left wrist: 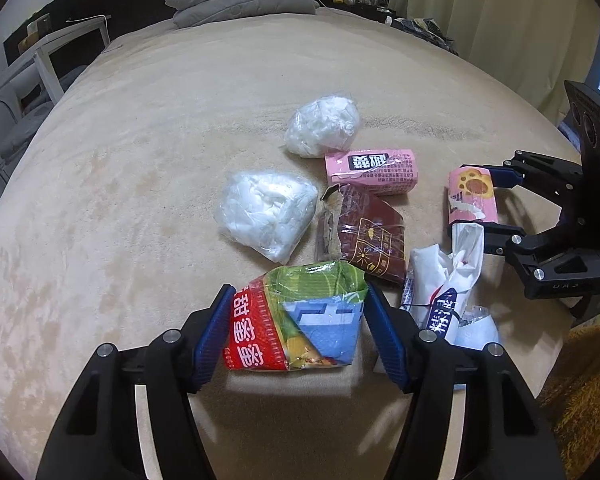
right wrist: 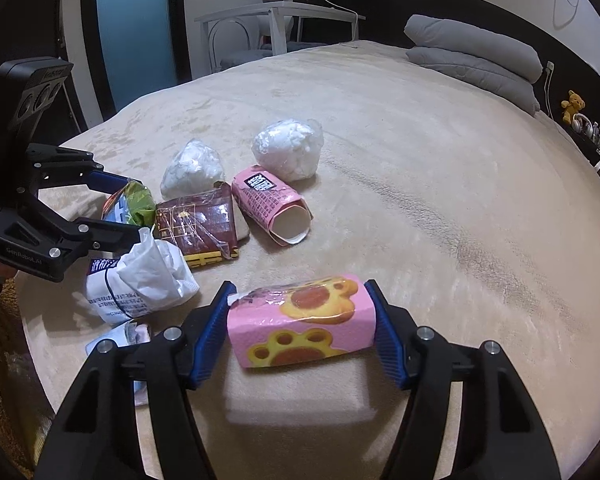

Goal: Collect trash
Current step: 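Grasp the red-green snack bag with the left tool while the right tool grasps the pink paw-print box, then carry the snack bag and pink box down toward the black trash bin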

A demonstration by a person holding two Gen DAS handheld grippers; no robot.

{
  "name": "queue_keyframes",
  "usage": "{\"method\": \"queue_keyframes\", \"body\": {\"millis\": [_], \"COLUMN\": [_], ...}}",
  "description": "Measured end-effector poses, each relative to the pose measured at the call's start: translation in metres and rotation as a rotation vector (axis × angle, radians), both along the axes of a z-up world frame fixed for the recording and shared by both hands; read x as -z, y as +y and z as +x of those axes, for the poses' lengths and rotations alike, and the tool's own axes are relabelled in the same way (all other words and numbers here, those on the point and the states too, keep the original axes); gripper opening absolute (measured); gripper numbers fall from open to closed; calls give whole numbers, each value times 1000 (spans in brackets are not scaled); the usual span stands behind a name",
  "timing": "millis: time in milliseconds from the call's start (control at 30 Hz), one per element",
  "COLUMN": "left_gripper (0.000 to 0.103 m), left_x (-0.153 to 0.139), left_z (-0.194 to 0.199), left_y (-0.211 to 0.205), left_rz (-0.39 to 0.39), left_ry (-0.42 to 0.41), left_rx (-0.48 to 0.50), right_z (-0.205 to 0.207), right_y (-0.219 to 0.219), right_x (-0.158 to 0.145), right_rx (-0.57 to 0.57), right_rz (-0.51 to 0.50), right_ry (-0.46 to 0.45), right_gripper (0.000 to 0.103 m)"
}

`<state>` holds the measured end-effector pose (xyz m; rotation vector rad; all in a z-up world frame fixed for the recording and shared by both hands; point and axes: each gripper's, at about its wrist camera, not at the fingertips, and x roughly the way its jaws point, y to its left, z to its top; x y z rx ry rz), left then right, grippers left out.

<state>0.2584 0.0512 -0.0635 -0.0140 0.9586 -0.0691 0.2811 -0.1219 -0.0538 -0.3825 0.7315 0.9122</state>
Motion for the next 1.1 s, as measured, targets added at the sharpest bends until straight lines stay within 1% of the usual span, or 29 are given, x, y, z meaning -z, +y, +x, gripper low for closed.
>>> {"method": "queue_keyframes", "body": {"millis": [100, 267, 400, 500, 633, 700, 767, 867, 1100], "left_gripper": [64, 64, 64, 64, 64, 64, 64, 64, 64], "left_x": [-8, -22, -34, -42, -52, -55, -56, -58, -53], "left_z": [-6, -22, -39, -53, -75, -89, -104, -125, -170], "left_y": [5, 16, 19, 16, 9, 9, 6, 3, -9], "left_rz": [2, -30, -60, -76, -113, -148, -156, -182, -219], "left_ry": [-24, -70, -108, -136, -177, -202, -228, -262, -300], "left_rx": [-19, -64, -82, -95, -101, -112, -133, -136, -147], "right_z": [-3, -10, -22, -38, -61, -75, -88, -111, -161], "right_y": [-7, -19, -31, -40, -58, -64, -68, -76, -90], "right_x": [-7, -19, -30, -41, -53, -56, -57, -59, -53], "right_rx": [26, 92, 130, 153, 194, 209, 228, 243, 263], "right_rz": [20, 66, 103, 142, 217, 243, 258, 282, 326], "right_ry": [-4, 0, 4, -4, 6, 9, 16, 11, 45], "right_gripper": [65, 65, 65, 65, 65, 65, 65, 65, 65]}}
